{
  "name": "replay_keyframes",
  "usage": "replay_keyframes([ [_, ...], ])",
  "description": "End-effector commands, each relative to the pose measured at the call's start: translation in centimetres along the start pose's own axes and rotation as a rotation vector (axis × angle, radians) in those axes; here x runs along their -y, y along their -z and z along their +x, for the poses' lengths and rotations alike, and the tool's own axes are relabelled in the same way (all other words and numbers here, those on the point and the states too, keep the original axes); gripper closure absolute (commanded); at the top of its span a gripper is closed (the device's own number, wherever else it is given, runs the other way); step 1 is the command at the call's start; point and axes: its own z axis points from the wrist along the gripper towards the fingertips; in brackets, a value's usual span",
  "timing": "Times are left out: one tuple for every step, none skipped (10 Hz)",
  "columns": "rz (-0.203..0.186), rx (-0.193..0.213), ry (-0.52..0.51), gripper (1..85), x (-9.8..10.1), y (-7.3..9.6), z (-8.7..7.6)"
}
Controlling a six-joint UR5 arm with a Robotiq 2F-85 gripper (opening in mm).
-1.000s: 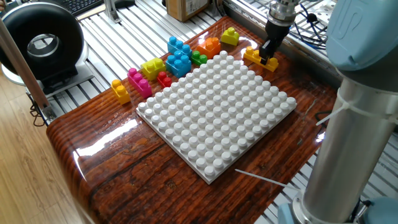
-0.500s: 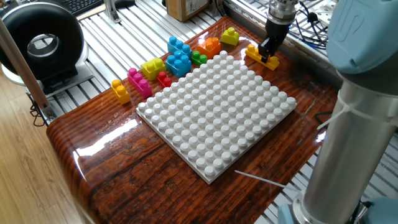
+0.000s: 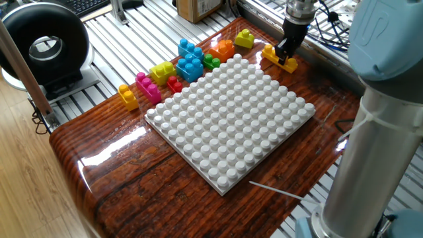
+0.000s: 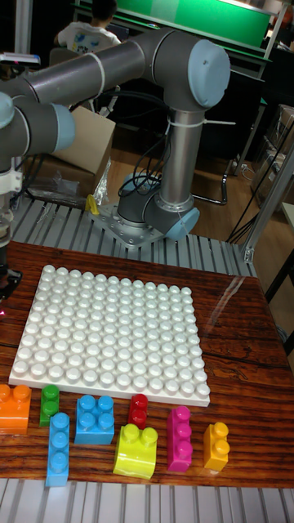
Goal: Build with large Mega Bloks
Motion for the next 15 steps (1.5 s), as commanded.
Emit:
replay_keyframes([
  [-0.003,0.004,-0.015,84.7,-1.3,1.8,0.1],
  [-0.006,0.002,-0.027,84.7,-2.2,2.3,0.0],
  [-0.009,-0.002,-0.04,84.7,-3.3,2.8,0.0],
  [-0.011,-0.006,-0.049,84.7,-4.3,3.3,0.1],
  [-0.009,-0.007,-0.05,84.7,-4.9,3.5,0.3],
  [-0.012,-0.007,-0.047,84.7,-5.7,3.5,0.5],
  [-0.02,-0.009,-0.037,84.7,-6.4,3.6,0.7],
  [-0.024,-0.01,-0.026,84.7,-7.0,3.7,0.9],
  [-0.031,-0.01,-0.019,84.7,-7.5,3.7,1.1],
  [-0.037,-0.008,-0.016,84.7,-8.1,3.6,1.2],
  [-0.038,-0.008,-0.013,84.7,-8.5,3.4,1.3],
  [-0.037,-0.007,-0.011,84.7,-8.9,3.2,1.4],
  [-0.032,-0.002,-0.01,84.7,-9.1,3.0,1.3],
  [-0.032,0.007,-0.013,84.7,-9.4,2.8,1.1],
  [-0.037,0.011,-0.017,84.7,-9.7,2.6,1.0],
])
